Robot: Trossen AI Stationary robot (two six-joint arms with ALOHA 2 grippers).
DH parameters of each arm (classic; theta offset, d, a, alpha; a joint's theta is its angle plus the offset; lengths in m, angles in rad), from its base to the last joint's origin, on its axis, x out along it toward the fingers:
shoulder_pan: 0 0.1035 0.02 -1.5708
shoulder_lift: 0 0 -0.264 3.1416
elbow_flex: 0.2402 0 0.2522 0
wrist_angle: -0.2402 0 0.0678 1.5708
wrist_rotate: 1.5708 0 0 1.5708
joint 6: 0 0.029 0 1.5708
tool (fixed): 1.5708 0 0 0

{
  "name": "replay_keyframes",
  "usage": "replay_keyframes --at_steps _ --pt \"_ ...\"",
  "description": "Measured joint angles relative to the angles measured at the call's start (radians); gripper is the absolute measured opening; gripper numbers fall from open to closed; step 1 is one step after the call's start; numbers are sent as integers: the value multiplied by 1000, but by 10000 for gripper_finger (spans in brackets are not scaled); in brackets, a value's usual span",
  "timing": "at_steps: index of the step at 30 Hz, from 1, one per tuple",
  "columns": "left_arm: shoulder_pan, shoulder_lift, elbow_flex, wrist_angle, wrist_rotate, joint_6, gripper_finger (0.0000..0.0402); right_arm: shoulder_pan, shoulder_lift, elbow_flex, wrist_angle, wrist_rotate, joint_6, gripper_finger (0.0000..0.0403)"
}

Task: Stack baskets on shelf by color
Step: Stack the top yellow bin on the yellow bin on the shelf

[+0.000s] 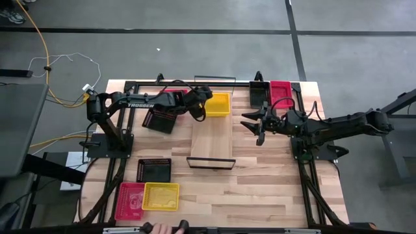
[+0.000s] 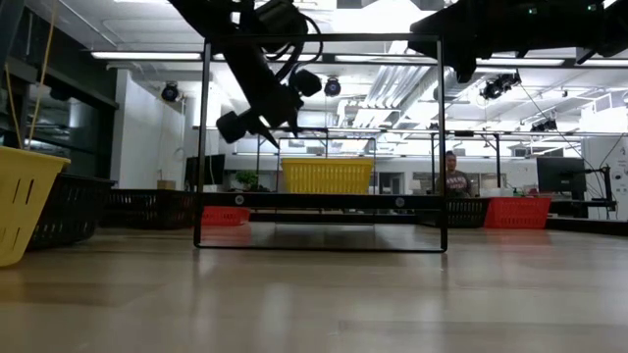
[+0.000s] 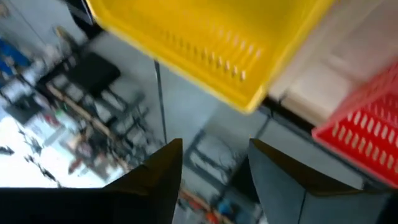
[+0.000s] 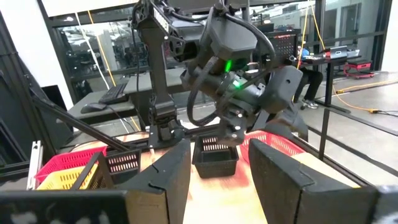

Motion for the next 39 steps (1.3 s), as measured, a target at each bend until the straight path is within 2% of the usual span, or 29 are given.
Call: replay_keyframes --at_steps 4,7,10,12,17,20,23,28,31,34,37,39 --pt "1 -1 0 -1 -88 -25 179 0 0 0 6 0 0 151" --pt "-2 -14 0 -4 -72 -85 174 0 0 0 6 0 0 151" --pt "-13 -35 0 -7 22 -238 154 0 0 0 6 0 0 151" --pt "-22 -57 0 -10 70 -369 126 0 0 0 6 0 0 151" --pt "-38 -156 0 -97 227 -725 19 -2 0 0 6 1 0 151" --pt "-27 -214 0 -138 395 -981 11 -2 0 0 6 1 0 151" --pt "-17 -270 -22 -144 573 -1156 2 -2 0 0 7 1 8 151" --pt "-36 -387 -209 144 758 -1374 1 -2 6 0 6 9 25 147" --pt "-68 -479 -384 424 771 -1489 0 -5 41 8 -10 34 26 121" --pt "-117 -570 -571 763 716 -1601 0 -24 118 43 -54 38 42 73" --pt "-176 -641 -722 1032 599 -1697 0 -63 228 101 -97 25 68 16" --pt "-219 -674 -790 1153 506 -1733 0 -95 303 153 -145 -1 79 10"
